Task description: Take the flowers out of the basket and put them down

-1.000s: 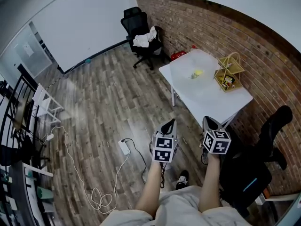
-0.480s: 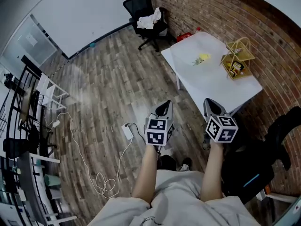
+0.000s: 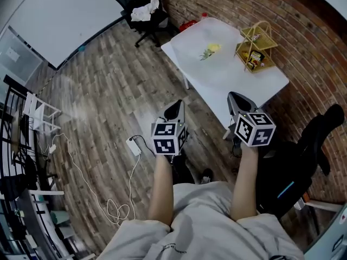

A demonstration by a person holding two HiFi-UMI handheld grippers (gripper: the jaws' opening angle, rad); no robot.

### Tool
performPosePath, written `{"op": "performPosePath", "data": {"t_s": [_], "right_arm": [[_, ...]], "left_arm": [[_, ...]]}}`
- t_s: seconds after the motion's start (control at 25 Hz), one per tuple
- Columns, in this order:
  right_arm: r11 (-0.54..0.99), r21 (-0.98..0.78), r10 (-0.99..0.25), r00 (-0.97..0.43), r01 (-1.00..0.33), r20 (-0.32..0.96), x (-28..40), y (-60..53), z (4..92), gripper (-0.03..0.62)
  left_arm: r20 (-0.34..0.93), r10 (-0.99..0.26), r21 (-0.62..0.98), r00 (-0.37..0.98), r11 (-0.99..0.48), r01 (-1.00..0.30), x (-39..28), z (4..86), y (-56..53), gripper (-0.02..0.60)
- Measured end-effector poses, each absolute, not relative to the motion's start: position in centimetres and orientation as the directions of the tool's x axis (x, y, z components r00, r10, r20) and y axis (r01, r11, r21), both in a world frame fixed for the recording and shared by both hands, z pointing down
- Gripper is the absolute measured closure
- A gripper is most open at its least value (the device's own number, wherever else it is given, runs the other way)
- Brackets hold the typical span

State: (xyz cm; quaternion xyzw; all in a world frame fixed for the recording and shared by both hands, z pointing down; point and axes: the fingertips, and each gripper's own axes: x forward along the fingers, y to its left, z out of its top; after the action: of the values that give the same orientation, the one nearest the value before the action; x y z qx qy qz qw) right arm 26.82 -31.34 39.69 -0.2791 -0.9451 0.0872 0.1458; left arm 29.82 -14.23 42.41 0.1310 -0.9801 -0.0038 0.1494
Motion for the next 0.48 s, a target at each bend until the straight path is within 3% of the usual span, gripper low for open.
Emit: {"op": "performPosePath", "data": {"t_s": [0.48], "right_arm": [[0.835, -0.216, 0.550, -0.766, 0.507, 0.332, 20.3, -28.9, 42.3, 0.577]], "left_arm": [[0.328, -0.378, 0.125, -0.866, 0.926, -0.357, 24.6, 43.6, -12.1, 0.557]]}}
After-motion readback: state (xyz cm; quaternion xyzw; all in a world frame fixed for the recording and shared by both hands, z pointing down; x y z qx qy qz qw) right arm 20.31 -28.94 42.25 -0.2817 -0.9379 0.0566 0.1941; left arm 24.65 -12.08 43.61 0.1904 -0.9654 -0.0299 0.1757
